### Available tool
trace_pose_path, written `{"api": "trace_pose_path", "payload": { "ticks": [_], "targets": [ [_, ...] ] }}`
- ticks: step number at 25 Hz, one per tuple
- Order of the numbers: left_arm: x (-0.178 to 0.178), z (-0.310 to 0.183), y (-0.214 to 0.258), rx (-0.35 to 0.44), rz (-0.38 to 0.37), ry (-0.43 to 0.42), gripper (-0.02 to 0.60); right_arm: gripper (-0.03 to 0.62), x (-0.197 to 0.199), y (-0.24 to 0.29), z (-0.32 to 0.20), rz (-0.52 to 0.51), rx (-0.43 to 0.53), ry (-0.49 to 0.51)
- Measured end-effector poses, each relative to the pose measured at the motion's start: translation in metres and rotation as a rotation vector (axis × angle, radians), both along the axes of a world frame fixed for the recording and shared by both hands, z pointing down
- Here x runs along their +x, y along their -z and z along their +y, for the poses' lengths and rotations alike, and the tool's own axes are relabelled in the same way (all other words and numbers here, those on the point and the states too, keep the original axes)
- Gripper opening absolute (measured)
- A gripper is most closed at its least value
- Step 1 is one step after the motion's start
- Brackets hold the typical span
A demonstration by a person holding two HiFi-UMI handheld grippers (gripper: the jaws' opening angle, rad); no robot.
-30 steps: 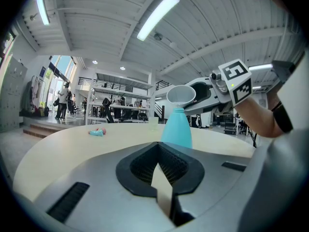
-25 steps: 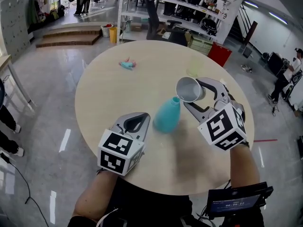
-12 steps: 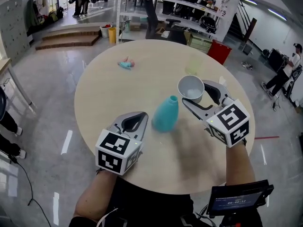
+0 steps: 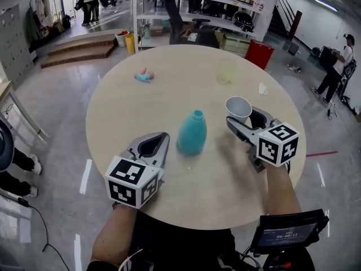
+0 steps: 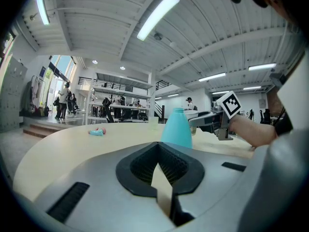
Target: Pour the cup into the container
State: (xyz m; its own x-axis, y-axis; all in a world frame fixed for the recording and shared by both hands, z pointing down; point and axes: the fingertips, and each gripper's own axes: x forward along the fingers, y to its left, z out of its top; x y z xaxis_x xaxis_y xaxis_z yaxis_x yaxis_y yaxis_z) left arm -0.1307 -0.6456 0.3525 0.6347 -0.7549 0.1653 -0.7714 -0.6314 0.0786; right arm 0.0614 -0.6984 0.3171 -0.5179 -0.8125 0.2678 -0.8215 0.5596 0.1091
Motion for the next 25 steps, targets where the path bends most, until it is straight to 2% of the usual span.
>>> {"api": "trace_pose_path", "payload": {
  "ticks": [4, 10, 25],
  "targets": [
    [0.006, -0.001, 0.001, -0.004, -0.003, 0.002, -0.002, 0.290, 0.022, -0.023, -0.004, -0.037, -0.062, -0.038],
    [0.010, 0.006, 0.006, -0.002, -0.004, 0.017, -0.002, 0.291, 0.038, -0.033, -0.001, -0.151, -0.110, -0.064],
    [0.011, 0.000, 0.004, -0.003, -0.002, 0.014, -0.002, 0.299, 0.040, -0.045, 0.001, -0.157, -0.128, -0.039]
  ]
}}
